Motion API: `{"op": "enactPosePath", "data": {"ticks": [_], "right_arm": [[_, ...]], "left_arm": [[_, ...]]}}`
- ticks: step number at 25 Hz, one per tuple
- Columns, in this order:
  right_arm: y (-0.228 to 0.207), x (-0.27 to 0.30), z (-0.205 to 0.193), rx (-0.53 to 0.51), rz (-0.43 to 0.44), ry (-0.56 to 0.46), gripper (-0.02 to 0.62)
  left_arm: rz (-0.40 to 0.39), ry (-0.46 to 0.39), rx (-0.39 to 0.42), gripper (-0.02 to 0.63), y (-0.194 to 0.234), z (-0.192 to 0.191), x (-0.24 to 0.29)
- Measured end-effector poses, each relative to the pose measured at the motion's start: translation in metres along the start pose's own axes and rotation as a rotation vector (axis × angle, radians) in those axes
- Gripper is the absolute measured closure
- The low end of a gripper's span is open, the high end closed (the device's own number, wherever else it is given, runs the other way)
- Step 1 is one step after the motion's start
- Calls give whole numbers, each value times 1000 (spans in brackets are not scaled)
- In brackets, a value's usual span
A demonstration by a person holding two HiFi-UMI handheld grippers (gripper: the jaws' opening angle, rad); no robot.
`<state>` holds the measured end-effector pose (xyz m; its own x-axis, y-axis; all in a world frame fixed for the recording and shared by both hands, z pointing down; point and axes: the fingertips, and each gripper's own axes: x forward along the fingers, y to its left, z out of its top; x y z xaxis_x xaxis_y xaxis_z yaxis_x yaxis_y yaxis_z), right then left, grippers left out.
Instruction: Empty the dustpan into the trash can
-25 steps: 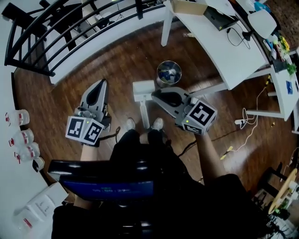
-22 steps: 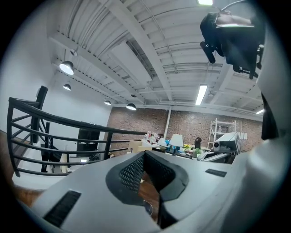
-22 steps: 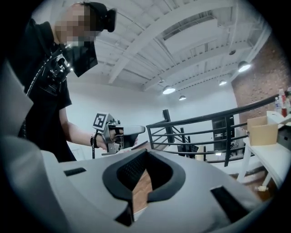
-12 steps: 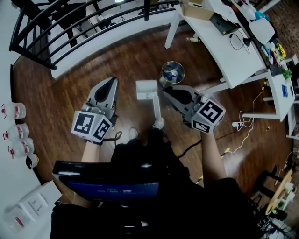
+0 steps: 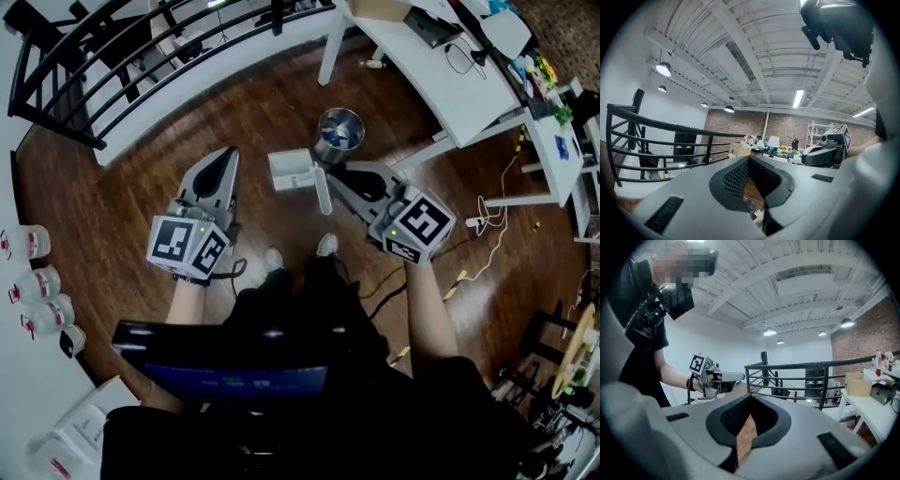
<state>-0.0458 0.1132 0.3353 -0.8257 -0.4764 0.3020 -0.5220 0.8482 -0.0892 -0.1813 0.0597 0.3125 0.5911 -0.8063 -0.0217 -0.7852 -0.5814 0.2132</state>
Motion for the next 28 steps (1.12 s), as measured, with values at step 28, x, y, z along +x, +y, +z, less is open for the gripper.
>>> {"op": "enactPosePath", "data": {"ticks": [28], "right_arm": [[-32, -59, 14, -43, 15, -103, 595]], "left_arm": [[63, -36, 6, 603, -45, -2, 42]]}}
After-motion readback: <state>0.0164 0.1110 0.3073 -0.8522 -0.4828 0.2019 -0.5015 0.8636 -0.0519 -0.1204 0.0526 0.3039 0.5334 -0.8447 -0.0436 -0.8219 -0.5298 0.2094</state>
